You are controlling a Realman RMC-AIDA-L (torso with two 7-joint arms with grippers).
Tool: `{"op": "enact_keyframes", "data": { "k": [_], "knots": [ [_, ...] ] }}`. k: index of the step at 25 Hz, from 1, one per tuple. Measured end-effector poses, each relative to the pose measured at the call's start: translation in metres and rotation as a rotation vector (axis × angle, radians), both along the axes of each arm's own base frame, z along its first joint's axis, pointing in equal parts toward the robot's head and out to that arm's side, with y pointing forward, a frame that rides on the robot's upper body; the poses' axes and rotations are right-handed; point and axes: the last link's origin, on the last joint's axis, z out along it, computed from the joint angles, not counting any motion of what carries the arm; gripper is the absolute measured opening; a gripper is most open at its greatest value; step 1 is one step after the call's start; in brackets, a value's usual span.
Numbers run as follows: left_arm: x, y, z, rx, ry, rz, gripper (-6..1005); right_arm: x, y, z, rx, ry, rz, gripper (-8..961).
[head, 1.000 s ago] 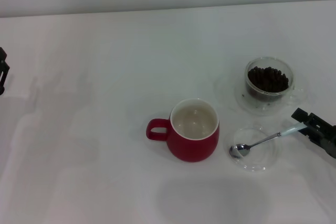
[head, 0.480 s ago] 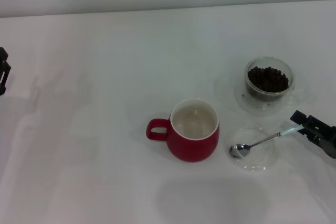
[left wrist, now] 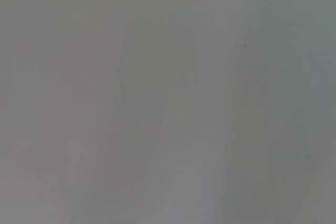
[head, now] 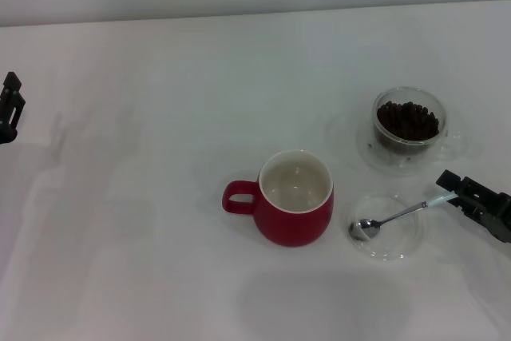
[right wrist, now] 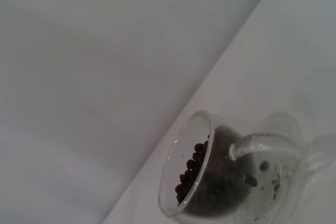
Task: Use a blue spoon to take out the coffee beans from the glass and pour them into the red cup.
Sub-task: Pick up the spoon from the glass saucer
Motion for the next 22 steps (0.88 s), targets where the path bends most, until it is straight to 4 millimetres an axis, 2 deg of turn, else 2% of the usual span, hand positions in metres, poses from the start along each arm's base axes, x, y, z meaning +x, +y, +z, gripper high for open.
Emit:
{"op": "enact_keyframes", "data": {
  "k": [6,12,17,22],
  "knots": [
    [0.0001,0.0011,0.0010,0.001,0.003,-0.002,567,0.0003,0.0009,0.0007,0.000,-0.006,0.002,660],
    [0.0007,0.0025,0.0017,0.002,0.006,-0.005,567,0.0014,0.0006,0.0024,0.005,-0.007,-0.001,482],
    [0.0012,0.0031,0.0018,0.002,0.006,-0.006,567,0.0023,0.0000,0.0034,0.007,-0.009,-0.004,394],
    [0.0017,0.0036,0.0019,0.003,0.005,-0.008,567,0.0023,0.0009,0.0040,0.005,-0.010,-0.002,395]
  ]
}}
